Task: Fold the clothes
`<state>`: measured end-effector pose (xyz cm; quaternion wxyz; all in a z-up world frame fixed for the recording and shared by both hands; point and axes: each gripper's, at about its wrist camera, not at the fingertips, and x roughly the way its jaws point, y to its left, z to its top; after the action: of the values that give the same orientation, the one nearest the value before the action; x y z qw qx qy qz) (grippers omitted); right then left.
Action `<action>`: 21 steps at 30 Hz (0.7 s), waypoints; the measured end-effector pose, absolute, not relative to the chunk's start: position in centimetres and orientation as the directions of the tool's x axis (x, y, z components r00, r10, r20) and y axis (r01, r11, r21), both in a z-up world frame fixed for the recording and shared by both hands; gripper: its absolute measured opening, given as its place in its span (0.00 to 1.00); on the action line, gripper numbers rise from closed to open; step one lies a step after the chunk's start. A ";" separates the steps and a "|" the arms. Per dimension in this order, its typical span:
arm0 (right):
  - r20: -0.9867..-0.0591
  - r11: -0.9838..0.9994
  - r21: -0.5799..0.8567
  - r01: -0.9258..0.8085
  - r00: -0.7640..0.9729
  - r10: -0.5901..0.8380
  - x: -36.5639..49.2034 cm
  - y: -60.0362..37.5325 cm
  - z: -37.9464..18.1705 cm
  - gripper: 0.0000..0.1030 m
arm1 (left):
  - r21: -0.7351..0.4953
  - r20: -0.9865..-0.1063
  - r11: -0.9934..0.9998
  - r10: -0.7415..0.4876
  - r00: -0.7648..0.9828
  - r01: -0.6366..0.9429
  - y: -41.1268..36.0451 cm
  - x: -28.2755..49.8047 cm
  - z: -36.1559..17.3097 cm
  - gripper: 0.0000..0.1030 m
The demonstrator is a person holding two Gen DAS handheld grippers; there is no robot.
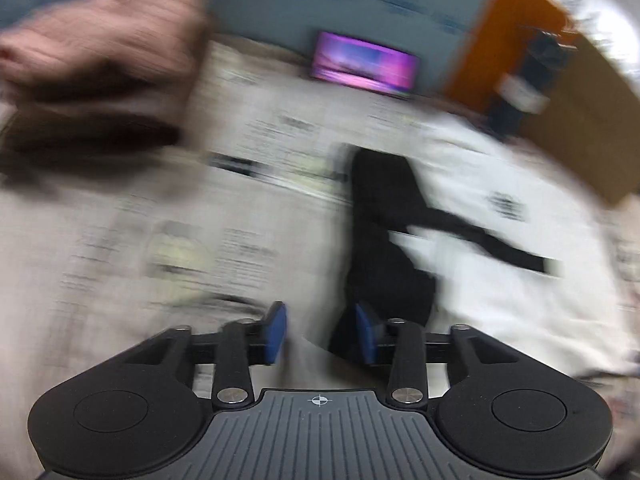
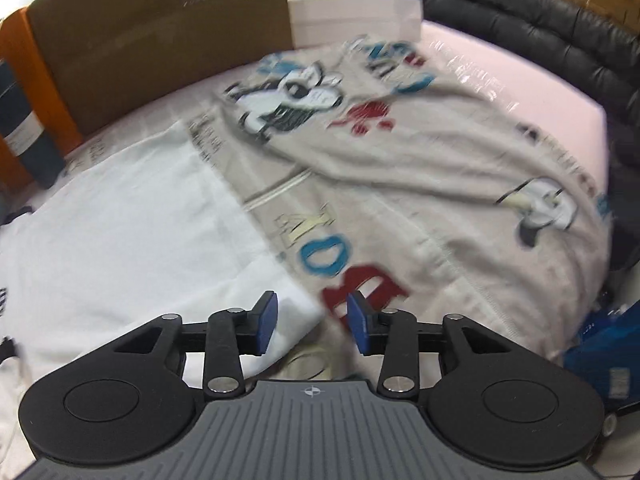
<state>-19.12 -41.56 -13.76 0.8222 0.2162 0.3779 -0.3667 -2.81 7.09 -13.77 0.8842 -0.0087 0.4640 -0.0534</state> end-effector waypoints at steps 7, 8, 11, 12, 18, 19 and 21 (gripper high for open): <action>-0.738 0.897 0.172 0.408 0.656 -0.157 -13.9 -38.1 -10.5 0.55 | 0.026 -0.729 0.931 -0.232 0.644 0.364 7.6 0.4 -9.1 0.42; -0.741 0.920 0.227 0.318 0.670 -0.049 -12.4 -37.1 -10.6 0.57 | -0.050 -0.731 0.890 -0.342 0.591 0.454 6.3 1.1 -9.0 0.44; -0.735 0.933 0.334 0.132 0.657 0.170 -8.1 -34.2 -11.4 0.57 | -0.243 -0.717 0.715 -0.588 0.375 0.656 1.4 2.7 -10.4 0.45; -0.734 0.930 0.355 0.094 0.644 0.215 -6.8 -33.3 -11.8 0.57 | -0.268 -0.724 0.669 -0.615 0.313 0.694 -0.4 3.0 -11.3 0.45; -0.774 0.926 0.375 0.037 0.562 0.291 -3.1 -30.0 -14.6 0.56 | -0.191 -0.823 0.675 -0.506 0.258 0.713 -5.7 4.8 -16.3 0.45; -0.779 0.925 0.378 0.040 0.554 0.294 -2.9 -29.7 -14.9 0.56 | -0.191 -0.826 0.684 -0.500 0.261 0.704 -5.6 4.9 -16.7 0.45; -0.782 0.917 0.396 0.044 0.539 0.312 -2.8 -29.2 -15.6 0.51 | -0.239 -0.807 0.667 -0.540 0.237 0.706 -5.4 4.8 -16.8 0.44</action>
<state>-2.75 -29.15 -15.65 0.8568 0.1880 0.4737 0.0784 4.84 -5.35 -16.83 0.7815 0.0878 0.4717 -0.3988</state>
